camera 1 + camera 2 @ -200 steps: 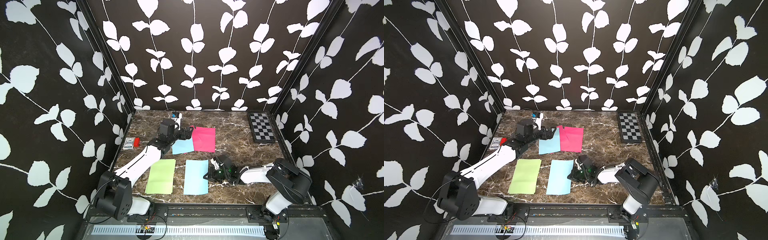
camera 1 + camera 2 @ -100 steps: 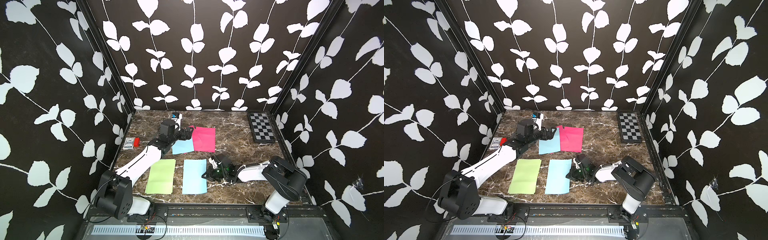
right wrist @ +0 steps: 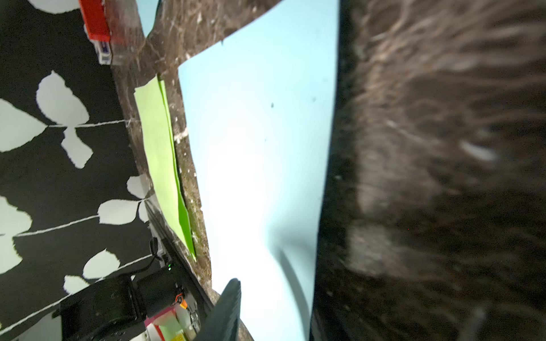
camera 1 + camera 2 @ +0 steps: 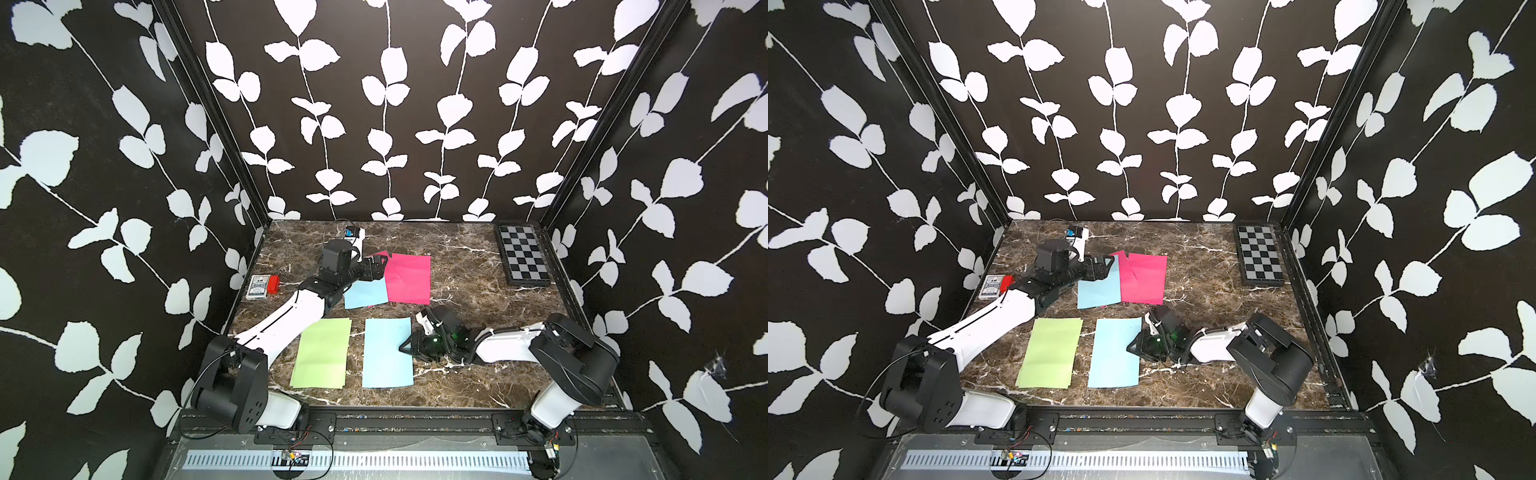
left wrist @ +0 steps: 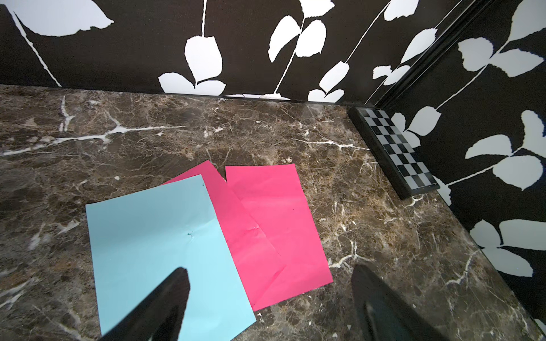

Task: Sort the scattered colored papers by color
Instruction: Place the colored paper at the center of the board, then pick up the colored paper from the center of the board.

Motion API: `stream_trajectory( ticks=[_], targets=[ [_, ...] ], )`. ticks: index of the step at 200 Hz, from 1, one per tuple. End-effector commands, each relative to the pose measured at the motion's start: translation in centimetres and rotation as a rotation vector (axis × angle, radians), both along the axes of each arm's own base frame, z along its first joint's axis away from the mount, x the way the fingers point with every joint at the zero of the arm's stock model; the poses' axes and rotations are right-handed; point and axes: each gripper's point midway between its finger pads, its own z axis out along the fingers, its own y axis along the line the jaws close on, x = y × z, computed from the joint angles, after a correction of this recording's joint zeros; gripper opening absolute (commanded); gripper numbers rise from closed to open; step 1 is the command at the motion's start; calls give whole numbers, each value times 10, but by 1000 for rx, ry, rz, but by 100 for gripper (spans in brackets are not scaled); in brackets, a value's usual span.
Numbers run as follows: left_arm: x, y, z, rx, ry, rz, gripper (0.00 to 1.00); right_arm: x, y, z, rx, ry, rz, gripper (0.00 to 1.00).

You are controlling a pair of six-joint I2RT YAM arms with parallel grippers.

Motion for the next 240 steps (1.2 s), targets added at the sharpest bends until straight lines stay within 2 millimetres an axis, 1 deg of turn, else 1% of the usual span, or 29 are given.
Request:
stream_trajectory(
  ticks=[1, 44, 63, 75, 96, 104, 128, 134, 137, 138, 141, 158, 161, 165, 167, 171, 181, 204, 211, 224, 232, 240],
  targets=[
    [1, 1, 0, -12, -8, -2, 88, 3, -18, 3, -124, -15, -21, 42],
    [3, 2, -5, 4, -1, 8, 88, 3, -40, 13, -240, -49, -27, 45],
    [5, 8, -14, 34, 27, 42, 88, 9, -42, 27, -253, -101, -25, 46],
    [6, 15, -26, 66, 65, 78, 88, 16, -43, 39, -270, -143, -20, 46],
    [7, 26, -46, 113, 126, 129, 87, 38, -38, 66, -285, -229, 10, 49],
    [8, 31, -53, 120, 150, 145, 87, 50, -32, 78, -267, -259, 18, 49],
    [12, 43, -73, 131, 221, 179, 86, 91, -18, 104, -168, -289, 6, 50],
    [14, 45, -78, 132, 235, 185, 86, 102, -15, 108, -151, -295, 2, 50],
    [15, 46, -81, 134, 243, 188, 85, 108, -14, 113, -141, -304, -2, 50],
    [16, 47, -82, 134, 246, 189, 85, 110, -14, 109, -145, -296, -1, 50],
    [17, 48, -84, 135, 253, 191, 85, 115, -12, 107, -145, -292, 2, 50],
    [25, 51, -96, 145, 290, 196, 82, 143, -1, 111, -118, -301, 17, 50],
    [27, 52, -98, 146, 295, 198, 81, 149, 2, 116, -107, -308, 21, 50],
    [29, 52, -100, 147, 303, 198, 81, 151, 4, 108, -108, -289, 33, 49],
    [30, 52, -102, 150, 306, 197, 80, 158, 9, 116, -91, -305, 37, 49],
    [32, 52, -104, 151, 312, 198, 79, 165, 14, 120, -79, -310, 45, 48],
    [38, 52, -108, 152, 326, 200, 76, 177, 23, 119, -72, -304, 60, 46],
    [46, 47, -118, 148, 349, 189, 70, 199, 41, 108, -56, -293, 82, 46],
    [49, 47, -121, 148, 356, 191, 65, 204, 45, 104, -55, -284, 86, 45],
    [52, 47, -128, 145, 372, 193, 58, 211, 55, 97, -31, -263, 96, 44],
    [53, 48, -132, 138, 380, 199, 49, 215, 59, 93, -23, -257, 94, 44],
    [55, 49, -136, 132, 390, 205, 37, 219, 61, 89, -19, -256, 88, 43]
  ],
)
